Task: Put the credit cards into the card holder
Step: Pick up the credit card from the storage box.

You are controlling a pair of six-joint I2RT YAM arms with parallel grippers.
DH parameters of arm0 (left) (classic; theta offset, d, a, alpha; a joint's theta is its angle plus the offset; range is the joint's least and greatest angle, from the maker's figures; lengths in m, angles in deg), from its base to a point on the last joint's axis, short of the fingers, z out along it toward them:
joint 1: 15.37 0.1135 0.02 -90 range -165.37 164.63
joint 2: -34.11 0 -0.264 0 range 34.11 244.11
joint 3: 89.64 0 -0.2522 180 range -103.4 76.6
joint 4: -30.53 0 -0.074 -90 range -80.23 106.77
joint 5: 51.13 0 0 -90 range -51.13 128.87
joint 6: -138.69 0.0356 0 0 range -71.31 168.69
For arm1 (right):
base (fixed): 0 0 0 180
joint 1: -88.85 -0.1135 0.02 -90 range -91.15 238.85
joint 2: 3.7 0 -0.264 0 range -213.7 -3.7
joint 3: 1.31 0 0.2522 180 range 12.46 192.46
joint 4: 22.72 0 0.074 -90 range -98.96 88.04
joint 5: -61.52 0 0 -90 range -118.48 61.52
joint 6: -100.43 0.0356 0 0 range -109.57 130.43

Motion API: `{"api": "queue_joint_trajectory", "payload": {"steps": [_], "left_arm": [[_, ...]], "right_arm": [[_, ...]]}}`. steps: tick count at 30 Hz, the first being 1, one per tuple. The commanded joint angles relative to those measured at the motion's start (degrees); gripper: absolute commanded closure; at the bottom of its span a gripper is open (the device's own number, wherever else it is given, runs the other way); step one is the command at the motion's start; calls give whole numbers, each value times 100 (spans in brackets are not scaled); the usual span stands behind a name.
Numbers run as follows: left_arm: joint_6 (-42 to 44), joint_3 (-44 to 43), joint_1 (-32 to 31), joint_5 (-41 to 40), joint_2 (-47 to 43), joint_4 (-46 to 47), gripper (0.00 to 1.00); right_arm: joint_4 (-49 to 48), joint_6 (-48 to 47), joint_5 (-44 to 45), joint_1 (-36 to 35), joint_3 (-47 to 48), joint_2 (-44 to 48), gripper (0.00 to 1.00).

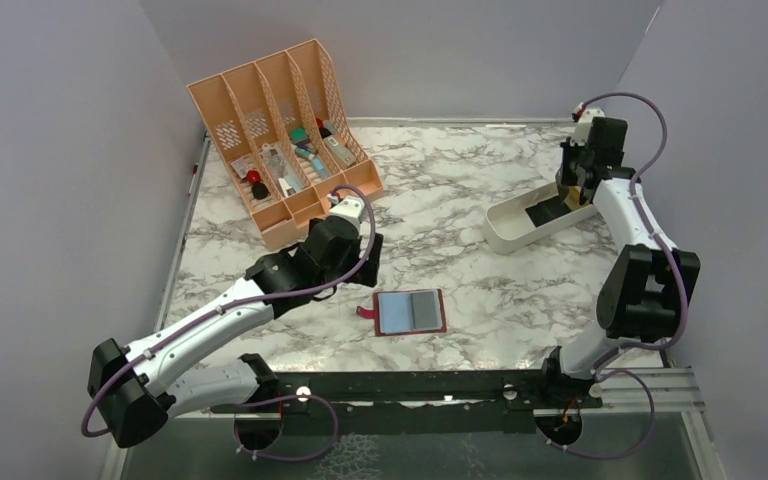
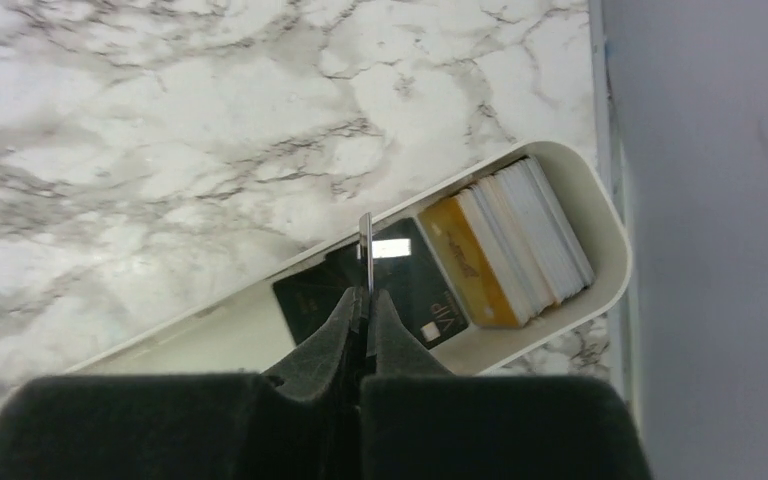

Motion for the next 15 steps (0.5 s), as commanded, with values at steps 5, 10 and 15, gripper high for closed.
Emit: {"api": "queue_joint_trajectory", "payload": {"steps": [5,10,15], "left_arm": [[-203,-28,-9,-99,-253,-45,3],[-403,70,-6,238,-151,24,8],[-645,242,-5,582,-101,146,12]], "right_arm": [[1008,2107,-1623,-82,284,1008,99],[795,2852,-2337,-160,-399,1743,99],[433,2870,-2215,-208,-959,2373,99]]}}
